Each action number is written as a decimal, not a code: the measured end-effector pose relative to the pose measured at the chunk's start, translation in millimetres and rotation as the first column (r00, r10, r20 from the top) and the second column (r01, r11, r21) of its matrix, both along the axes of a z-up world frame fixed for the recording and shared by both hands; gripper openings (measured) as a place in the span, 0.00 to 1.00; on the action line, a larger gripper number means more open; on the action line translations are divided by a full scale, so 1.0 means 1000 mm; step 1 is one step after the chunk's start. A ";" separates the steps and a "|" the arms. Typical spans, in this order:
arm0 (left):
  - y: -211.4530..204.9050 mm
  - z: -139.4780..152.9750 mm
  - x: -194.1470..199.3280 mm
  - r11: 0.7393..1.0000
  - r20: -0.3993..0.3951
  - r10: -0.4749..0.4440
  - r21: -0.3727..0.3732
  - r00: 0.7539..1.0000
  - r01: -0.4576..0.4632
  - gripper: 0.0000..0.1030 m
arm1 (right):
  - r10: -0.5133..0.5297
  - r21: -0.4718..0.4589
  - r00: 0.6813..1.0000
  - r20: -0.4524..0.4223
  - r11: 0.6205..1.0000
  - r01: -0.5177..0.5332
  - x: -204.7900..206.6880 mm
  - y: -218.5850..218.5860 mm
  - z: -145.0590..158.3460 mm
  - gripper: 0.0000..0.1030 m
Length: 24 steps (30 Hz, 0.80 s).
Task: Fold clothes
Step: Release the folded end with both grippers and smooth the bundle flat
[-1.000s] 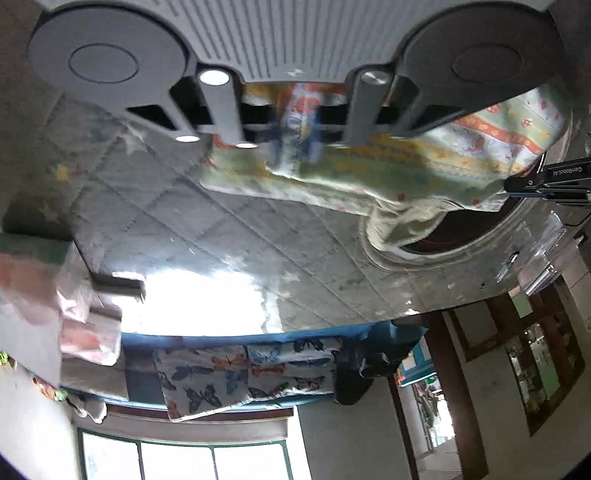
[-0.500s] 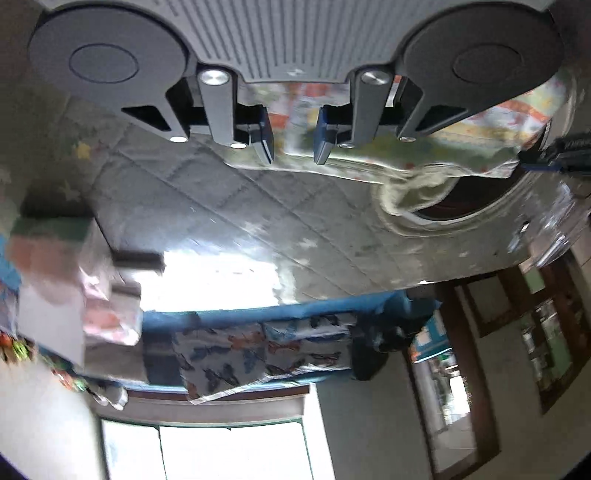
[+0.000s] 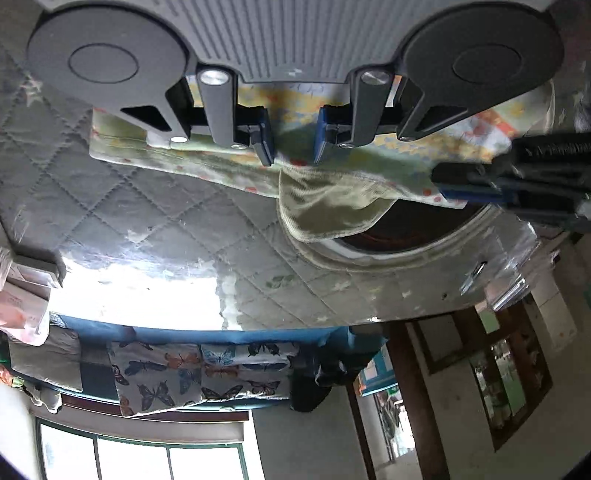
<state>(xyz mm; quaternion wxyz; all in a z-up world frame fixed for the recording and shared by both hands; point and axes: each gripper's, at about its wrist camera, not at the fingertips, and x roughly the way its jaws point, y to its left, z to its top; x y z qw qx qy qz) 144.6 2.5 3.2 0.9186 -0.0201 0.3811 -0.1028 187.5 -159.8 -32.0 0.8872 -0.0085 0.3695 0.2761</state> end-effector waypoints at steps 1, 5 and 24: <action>-0.004 -0.004 0.005 1.000 -0.011 -0.001 0.001 1.000 0.001 0.18 | 0.001 -0.001 1.000 -0.001 1.000 -0.001 0.001 0.000 0.001 0.22; -0.008 -0.016 0.019 1.000 -0.038 0.017 0.002 0.999 -0.017 0.18 | 0.020 -0.014 1.000 0.001 1.000 -0.020 -0.003 -0.001 0.009 0.23; -0.014 -0.008 -0.083 1.000 0.028 0.026 0.006 0.999 -0.026 0.55 | 0.059 -0.091 0.994 0.087 0.995 -0.051 -0.109 -0.011 0.019 0.49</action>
